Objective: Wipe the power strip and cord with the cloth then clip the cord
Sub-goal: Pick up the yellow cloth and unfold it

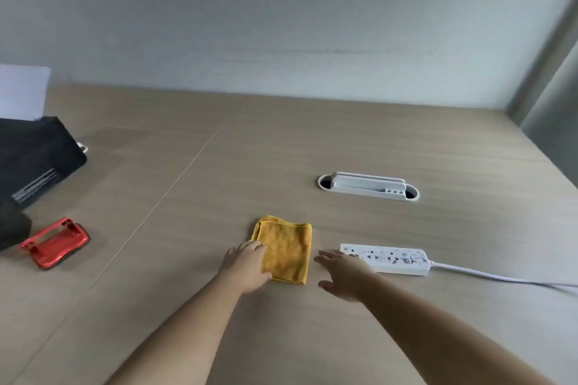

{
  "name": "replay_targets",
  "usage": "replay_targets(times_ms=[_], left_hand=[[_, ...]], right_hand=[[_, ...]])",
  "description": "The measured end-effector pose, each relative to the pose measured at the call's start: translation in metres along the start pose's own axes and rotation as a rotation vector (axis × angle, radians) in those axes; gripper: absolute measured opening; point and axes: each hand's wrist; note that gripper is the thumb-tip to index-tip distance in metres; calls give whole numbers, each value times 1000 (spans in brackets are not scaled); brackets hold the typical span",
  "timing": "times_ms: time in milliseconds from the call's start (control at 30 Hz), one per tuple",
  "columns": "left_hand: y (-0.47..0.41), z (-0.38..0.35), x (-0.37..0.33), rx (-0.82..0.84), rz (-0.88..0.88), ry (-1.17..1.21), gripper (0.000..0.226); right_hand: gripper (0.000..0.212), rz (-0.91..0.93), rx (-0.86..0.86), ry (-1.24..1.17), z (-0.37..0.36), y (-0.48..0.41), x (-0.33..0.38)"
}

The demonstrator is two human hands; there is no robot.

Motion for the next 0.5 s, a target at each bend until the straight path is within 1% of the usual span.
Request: replay_targets(times_ms=[100,167,233,267,367,433,500], left_hand=[[-10,-19,10,62,-18,26,77],[-13,-29,13,44,-13,35,76],[-17,-36,17,-15,-36,-14,66],[-18,-38,18,-84,-54,-43,58],[-18,-44,19,-212,-144,-71,37],[-16,-45,16,-236,-197,-67,26],[-15,-40,15,-231,-220,-41,21]], right_hand=[[55,30,17,-25,-19,-16,15],[51,29,-4,-46,-31,-21,17],[43,14,-85,-50,-39,-26,15],[37,8,-144,-29,-39,-28,16],[25,-33,-206,-4,-45,-35,22],[25,-81,-221,-48,-49,-38,28],[23,-117,-234,-100,-46,-38,30]])
Point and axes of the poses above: each hand's wrist, its own y-axis away from the middle knuckle, its own z-axis out of the back of the hand, x = y × z, and after that the axes turned 2 degrees about -y, right-handed
